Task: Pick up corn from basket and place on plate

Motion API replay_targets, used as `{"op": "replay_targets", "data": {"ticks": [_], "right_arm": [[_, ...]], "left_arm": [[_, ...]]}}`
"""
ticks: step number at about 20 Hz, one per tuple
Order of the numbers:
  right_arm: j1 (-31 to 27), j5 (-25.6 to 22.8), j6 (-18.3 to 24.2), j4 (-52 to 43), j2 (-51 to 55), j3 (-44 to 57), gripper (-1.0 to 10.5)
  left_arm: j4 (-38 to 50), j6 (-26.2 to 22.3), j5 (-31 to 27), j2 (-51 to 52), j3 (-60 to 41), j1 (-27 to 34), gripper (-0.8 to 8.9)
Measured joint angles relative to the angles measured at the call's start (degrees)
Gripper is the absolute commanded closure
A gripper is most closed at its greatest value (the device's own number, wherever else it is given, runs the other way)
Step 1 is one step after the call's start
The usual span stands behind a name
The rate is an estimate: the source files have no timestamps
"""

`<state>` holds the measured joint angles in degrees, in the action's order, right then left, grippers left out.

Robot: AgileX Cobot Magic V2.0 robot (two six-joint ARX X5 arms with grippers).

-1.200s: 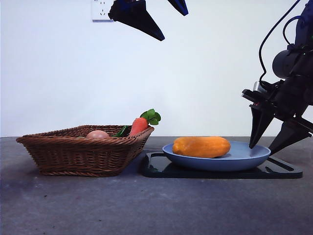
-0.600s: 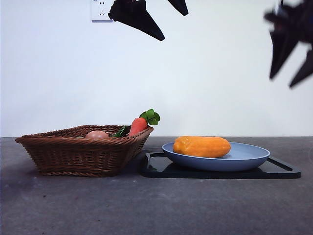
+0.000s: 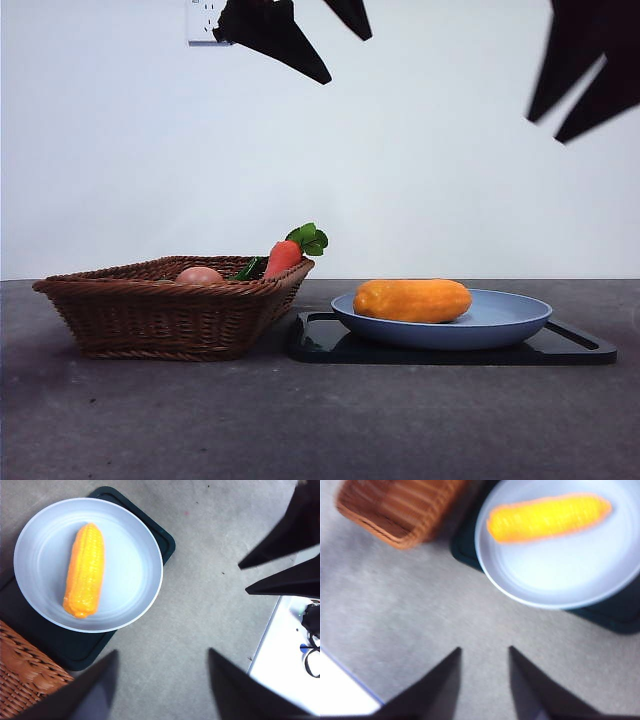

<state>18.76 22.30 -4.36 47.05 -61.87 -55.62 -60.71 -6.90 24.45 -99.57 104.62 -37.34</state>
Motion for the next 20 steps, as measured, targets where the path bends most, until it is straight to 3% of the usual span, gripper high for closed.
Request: {"op": "replay_targets", "data": {"ticks": [3, 12, 20], "right_arm": [[-0.1, 0.0, 0.0, -1.8, 1.4, 4.8, 9.4], [-0.1, 0.0, -0.2, -3.2, 1.4, 5.8, 9.4], [-0.8, 0.0, -0.3, -4.9, 1.4, 5.8, 9.4]], "left_arm": [[0.0, 0.0, 0.0, 0.0, 0.0, 0.1, 8.14], [0.1, 0.0, 0.0, 0.0, 0.0, 0.1, 8.06], [10.0, 0.1, 0.0, 0.0, 0.0, 0.1, 8.06]]}}
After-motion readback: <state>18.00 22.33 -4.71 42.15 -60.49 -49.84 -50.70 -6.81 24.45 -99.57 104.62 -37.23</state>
